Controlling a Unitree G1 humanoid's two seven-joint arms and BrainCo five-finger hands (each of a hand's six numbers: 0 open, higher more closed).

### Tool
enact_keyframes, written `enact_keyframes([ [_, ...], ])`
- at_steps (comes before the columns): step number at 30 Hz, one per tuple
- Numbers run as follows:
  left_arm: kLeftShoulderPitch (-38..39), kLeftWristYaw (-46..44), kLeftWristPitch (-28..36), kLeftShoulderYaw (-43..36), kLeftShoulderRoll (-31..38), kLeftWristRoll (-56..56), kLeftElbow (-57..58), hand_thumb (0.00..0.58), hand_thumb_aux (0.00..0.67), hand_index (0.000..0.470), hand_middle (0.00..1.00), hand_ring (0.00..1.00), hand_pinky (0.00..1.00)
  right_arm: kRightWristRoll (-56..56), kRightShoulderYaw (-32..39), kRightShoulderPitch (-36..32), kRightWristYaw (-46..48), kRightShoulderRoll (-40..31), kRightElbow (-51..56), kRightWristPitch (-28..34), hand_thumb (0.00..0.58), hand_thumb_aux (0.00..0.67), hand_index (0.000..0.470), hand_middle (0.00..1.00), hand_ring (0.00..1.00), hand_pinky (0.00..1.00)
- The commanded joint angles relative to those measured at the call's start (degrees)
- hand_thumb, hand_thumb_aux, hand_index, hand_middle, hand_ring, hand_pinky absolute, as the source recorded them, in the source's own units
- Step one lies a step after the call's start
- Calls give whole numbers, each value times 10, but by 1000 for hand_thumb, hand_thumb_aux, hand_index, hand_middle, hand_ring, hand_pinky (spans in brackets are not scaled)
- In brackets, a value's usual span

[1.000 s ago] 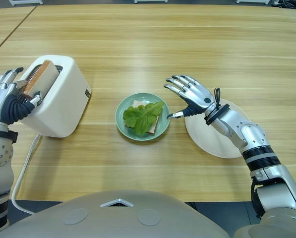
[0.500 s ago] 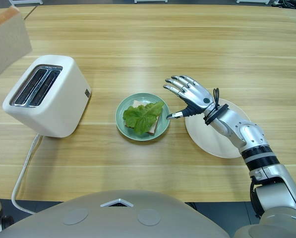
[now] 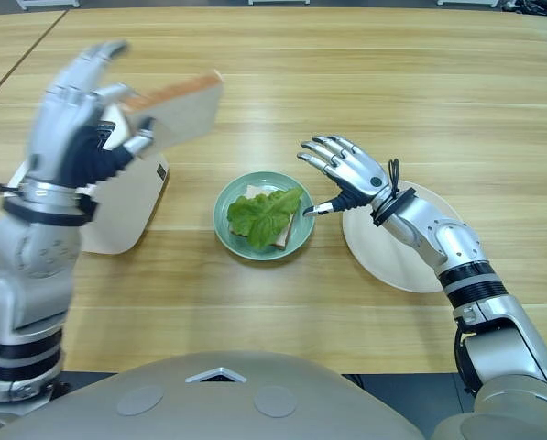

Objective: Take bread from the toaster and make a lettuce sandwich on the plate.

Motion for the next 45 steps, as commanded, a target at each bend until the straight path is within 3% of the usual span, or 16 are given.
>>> enact_keyframes([
  [1,-29,50,-25,-68,-2,78,95,580,670,470,0,0,0,-2,8,-15,-2,7,10,1,0,0,0,0,0,0],
  [9,-67,180,-51,-167,23,288,151,580,670,470,0,0,0,-2,16,-25,-5,10,20,-2,0,0,0,0,0,0],
  [18,-51,218,-41,-275,16,404,191,580,670,470,0,0,0,-1,20,-31,-6,11,26,-6,0,0,0,0,0,0],
  [29,-35,190,22,-306,4,464,191,580,670,470,0,0,0,0,25,-34,-8,9,29,-8,0,0,0,0,0,0],
  [41,-6,173,36,-342,2,467,195,580,670,470,0,0,0,0,25,-34,-6,9,26,-8,0,0,0,0,0,0],
  [42,-3,172,39,-342,2,469,192,458,363,254,0,0,0,0,26,-34,-7,9,26,-8,0,0,0,0,0,0],
  [43,2,171,41,-343,2,471,185,429,328,230,0,0,0,0,25,-33,-7,9,26,-8,0,0,0,0,0,0],
  [44,7,170,44,-344,2,473,178,248,163,114,0,0,0,0,26,-33,-7,9,26,-8,0,0,0,0,0,0],
  [45,11,170,47,-344,2,475,172,0,0,0,0,0,0,-1,26,-33,-7,9,26,-8,0,0,0,0,0,0],
])
